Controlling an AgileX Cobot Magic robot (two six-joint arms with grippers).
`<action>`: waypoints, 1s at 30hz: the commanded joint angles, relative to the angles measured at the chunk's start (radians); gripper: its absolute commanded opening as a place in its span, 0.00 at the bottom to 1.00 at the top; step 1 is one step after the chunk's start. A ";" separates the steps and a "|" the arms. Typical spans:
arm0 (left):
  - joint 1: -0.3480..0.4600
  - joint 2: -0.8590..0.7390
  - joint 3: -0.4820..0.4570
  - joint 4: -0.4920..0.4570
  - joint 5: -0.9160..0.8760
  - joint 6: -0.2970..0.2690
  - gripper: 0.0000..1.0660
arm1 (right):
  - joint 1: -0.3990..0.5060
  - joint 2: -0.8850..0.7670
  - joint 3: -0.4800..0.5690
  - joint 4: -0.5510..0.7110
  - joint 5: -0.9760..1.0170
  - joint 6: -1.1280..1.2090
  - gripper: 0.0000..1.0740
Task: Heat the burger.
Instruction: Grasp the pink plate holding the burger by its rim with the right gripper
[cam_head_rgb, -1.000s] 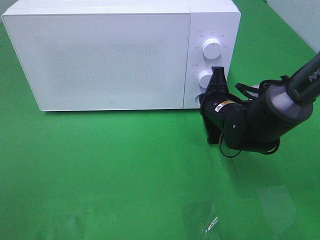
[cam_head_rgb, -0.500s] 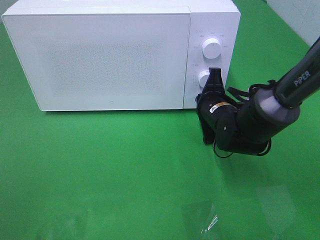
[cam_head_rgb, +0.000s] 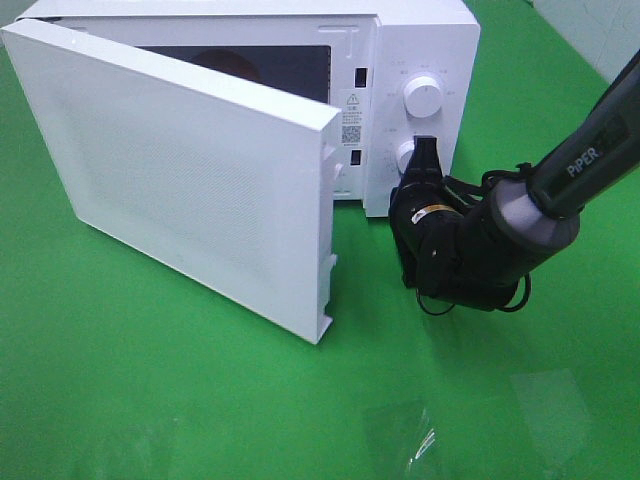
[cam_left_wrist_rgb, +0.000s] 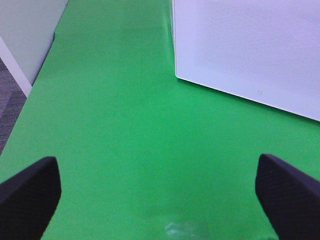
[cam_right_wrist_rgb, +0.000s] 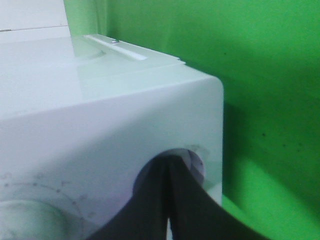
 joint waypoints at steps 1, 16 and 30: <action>0.004 -0.004 0.004 -0.001 0.003 -0.005 0.92 | -0.058 -0.008 -0.105 -0.052 -0.251 -0.018 0.00; 0.004 -0.004 0.004 -0.001 0.003 -0.005 0.92 | -0.058 -0.010 -0.105 -0.047 -0.219 -0.028 0.00; 0.004 -0.004 0.004 -0.001 0.003 -0.005 0.92 | -0.054 -0.061 -0.036 -0.090 -0.072 -0.023 0.00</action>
